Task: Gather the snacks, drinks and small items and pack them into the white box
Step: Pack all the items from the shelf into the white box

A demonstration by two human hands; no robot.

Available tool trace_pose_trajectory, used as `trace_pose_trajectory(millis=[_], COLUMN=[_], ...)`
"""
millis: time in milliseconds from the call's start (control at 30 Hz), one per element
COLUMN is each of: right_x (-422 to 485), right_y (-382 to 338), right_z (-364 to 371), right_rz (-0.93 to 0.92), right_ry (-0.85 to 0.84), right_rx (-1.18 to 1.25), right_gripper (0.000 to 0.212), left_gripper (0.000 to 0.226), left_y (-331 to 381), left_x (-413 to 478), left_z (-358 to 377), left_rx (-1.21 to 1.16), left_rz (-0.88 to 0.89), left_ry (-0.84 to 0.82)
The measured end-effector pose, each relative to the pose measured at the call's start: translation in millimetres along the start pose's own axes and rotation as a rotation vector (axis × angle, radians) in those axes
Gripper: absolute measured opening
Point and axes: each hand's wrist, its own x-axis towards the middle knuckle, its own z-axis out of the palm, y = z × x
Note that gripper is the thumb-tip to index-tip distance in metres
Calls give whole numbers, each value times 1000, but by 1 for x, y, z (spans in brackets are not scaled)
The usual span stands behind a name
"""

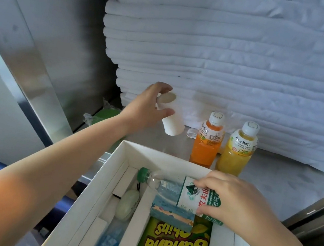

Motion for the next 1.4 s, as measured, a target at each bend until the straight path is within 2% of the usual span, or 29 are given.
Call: trace_pose_trajectory(millis=[167,333,433,600,767,967,1133,1400], right_x=[0,-2,-3,-4,-3,-4,-5,-5], right_y=[-1,-4,-5,-4,-4,-5,-5,-4], right_z=[-2,-3,-3,-3,-4,-6,-5,-4], right_rz=[8,6,3,-7,-7,-17,-28,-20], right_ry=[-16,-11,-9,8,13,21,34,33], right_rx=[-29,-30,-39,-29,-45,-37,-18,0], right_gripper=[55,56,58,57,55,56,55,54], left_gripper=[53,56,56,56,63,49,43,38], left_y=[12,29,36,38,33,22,9,-12], left_x=[-38,-72,-91,-120,-132,-128,-119,-109], left_z=[-38,-61,-70,-77,-84,-87,-72,-49], left_rx=[-148,-57,-10,101,228,195,452,790], left_rz=[-3,101,93,31,-24,-120,-37,1], left_ry=[8,50,48,-112,-355,-664,-695,-709])
